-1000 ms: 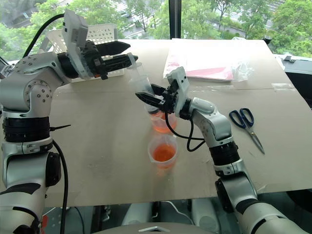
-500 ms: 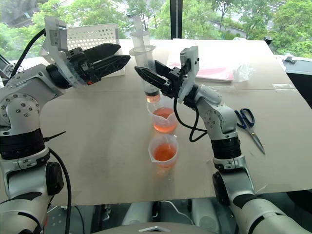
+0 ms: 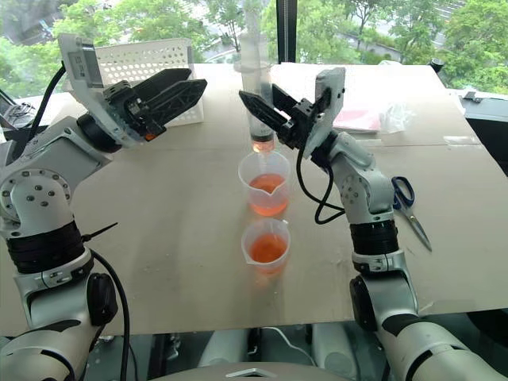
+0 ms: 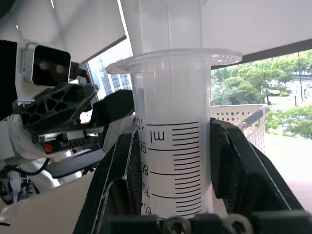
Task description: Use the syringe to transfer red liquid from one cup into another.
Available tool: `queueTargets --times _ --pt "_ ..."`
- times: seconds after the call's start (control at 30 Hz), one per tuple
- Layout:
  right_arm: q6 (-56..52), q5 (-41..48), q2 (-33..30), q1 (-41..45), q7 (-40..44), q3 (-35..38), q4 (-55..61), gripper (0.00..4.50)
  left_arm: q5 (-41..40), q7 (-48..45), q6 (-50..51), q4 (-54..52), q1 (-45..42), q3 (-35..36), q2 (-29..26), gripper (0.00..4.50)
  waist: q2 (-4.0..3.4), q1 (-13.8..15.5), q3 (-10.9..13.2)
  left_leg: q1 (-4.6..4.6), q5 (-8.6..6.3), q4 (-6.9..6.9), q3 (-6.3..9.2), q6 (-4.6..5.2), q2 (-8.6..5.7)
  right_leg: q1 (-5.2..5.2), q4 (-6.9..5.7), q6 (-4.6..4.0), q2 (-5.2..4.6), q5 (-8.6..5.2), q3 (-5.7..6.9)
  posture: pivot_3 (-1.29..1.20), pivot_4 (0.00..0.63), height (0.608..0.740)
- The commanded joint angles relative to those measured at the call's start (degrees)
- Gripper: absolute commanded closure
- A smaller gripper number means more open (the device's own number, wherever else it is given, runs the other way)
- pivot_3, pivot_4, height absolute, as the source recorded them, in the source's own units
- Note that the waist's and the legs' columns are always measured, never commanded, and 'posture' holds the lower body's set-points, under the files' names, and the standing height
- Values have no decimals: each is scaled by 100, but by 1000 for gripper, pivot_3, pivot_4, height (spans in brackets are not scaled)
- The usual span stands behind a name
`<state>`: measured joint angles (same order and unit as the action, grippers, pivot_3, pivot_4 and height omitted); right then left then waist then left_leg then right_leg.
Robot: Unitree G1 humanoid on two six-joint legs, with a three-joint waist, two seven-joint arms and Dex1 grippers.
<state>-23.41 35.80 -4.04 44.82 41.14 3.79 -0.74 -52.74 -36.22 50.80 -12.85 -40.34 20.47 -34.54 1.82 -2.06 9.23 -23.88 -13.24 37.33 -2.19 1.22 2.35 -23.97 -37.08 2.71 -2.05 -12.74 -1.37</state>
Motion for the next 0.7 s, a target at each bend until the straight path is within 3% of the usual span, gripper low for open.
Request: queueTargets --times 0.03,0.27,0.7 --pt "-486 1126 -160 -87 234 325 1074 3063 -297 60 28 -258 97 157 -54 957 0 12 0 0 0 -1 0 0 0 0 1 0 0 0 0 0 150 740" --pt "-1398 2487 -740 -768 472 262 2219 3063 -263 -11 -79 -104 144 -8 -98 957 0 29 0 4 0 0 3 1 -2 8 2 0 -2 0 7 0 150 740" --pt "-417 1114 -1189 -2294 1958 -1038 2071 3063 -33 -843 -253 -264 -58 -658 -467 957 1 23 0 7 0 3 -3 1 -5 15 11 1 3 -2 8 0 150 740"
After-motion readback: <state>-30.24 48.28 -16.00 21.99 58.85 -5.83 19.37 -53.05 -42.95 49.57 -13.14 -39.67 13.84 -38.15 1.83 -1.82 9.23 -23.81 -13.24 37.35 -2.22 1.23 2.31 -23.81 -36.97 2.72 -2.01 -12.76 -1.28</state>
